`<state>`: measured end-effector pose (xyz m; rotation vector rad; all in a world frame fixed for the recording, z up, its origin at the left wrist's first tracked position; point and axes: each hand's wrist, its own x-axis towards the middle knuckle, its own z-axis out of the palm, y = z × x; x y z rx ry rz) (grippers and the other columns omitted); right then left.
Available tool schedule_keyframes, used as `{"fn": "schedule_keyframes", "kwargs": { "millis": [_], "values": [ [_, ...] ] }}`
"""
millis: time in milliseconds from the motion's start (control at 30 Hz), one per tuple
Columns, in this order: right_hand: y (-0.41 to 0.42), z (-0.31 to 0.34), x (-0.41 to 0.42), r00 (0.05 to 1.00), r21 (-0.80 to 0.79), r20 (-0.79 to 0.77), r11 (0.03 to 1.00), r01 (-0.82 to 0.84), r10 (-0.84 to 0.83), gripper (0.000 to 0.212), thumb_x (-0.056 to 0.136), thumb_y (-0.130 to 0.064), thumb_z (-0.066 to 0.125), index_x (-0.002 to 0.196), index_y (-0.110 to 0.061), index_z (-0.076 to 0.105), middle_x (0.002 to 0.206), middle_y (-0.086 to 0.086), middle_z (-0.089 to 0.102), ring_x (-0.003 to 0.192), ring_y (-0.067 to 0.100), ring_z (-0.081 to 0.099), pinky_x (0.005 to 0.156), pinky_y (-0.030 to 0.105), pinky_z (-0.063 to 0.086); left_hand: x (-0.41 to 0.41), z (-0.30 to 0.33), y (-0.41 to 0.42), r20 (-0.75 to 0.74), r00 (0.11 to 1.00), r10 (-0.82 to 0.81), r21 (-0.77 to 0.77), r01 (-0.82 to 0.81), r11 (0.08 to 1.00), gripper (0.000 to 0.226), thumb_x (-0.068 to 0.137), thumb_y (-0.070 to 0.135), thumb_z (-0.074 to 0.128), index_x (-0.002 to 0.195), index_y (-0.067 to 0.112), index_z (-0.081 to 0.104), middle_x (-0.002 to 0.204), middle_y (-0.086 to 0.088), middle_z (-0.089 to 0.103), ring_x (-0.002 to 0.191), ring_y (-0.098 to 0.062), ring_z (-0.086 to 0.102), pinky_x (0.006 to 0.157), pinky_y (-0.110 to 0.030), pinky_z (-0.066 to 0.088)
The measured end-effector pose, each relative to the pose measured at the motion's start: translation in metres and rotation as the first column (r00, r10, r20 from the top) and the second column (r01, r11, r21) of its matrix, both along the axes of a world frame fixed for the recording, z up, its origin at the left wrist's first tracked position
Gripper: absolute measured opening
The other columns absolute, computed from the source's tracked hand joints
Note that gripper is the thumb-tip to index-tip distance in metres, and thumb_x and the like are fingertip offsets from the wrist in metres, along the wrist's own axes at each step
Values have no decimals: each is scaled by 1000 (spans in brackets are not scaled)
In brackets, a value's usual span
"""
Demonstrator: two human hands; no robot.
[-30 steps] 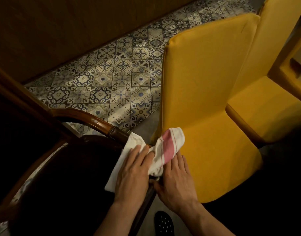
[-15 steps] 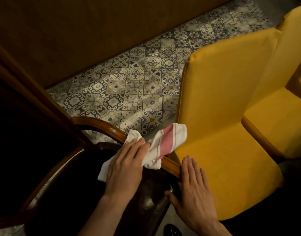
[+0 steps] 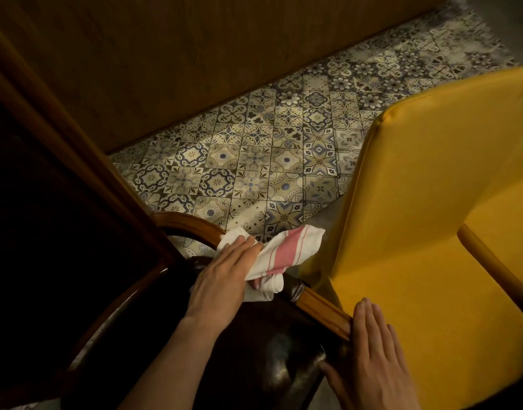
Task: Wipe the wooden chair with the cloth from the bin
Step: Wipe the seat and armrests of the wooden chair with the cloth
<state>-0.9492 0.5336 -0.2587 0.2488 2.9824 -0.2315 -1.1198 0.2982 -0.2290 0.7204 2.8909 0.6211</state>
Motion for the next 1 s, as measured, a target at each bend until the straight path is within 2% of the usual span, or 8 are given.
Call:
{"fn": "schedule_keyframes", "kwargs": {
  "millis": [67,200,300,400,533,733,833,1000],
  "values": [
    [-1,1,-1,1000,5,-15,1000,-2,2,113,73,-82,39,150,0,27,157,20,28,143,37,26,115,43,11,-1,0,-1,-6,1000,12,40,-11,999,80,80,-11,59,147,26,39,156,7,36,142,1,13,115,-29,18],
    [-1,-1,0,999,15,-41,1000,5,-4,114,72,-81,47,151,-1,26,159,17,24,146,35,23,113,50,23,-15,9,-10,102,990,98,77,-107,991,75,75,27,55,148,22,39,158,3,32,144,-7,17,118,-39,23],
    [0,-2,1,999,7,-38,1000,12,-11,115,72,-79,50,153,-4,19,162,14,19,148,31,17,113,52,25,-37,14,-26,119,980,161,-9,-161,987,71,82,13,59,149,25,37,159,-1,31,143,-24,32,111,-53,35],
    [-2,-4,2,999,-6,-34,1000,20,-20,114,73,-79,49,154,-6,15,162,13,17,149,30,14,113,52,25,-59,16,-46,87,962,257,-118,-246,962,68,87,1,60,146,27,38,158,-4,35,130,-36,48,101,-51,44],
    [0,-4,1,1000,-2,-26,1000,16,-16,116,74,-78,52,155,-7,11,163,13,15,149,29,11,114,51,24,-79,15,-63,72,928,366,-224,-342,913,63,91,3,56,145,29,35,148,-9,46,114,-42,57,92,-45,47],
    [-2,-1,2,999,-8,-35,1000,2,-2,113,76,-77,48,155,-6,11,162,15,14,149,30,10,115,50,21,-74,11,-56,82,921,380,-180,-362,915,62,92,6,56,146,29,35,148,-8,44,115,-44,53,93,-45,44],
    [-1,2,2,1000,-2,-21,1000,-5,5,112,77,-78,45,154,-4,13,162,16,15,149,31,12,115,50,20,-61,11,-44,99,922,375,-160,-357,920,67,91,3,54,150,26,30,155,-6,37,126,-42,48,102,-47,41],
    [-3,7,2,1000,-5,-12,1000,-1,1,109,77,-78,39,152,-1,21,159,18,22,147,35,19,113,51,24,-29,15,-13,87,957,277,-14,-277,961,68,83,-5,60,145,16,43,154,-16,37,135,-39,43,107,-55,38]
  ]
}}
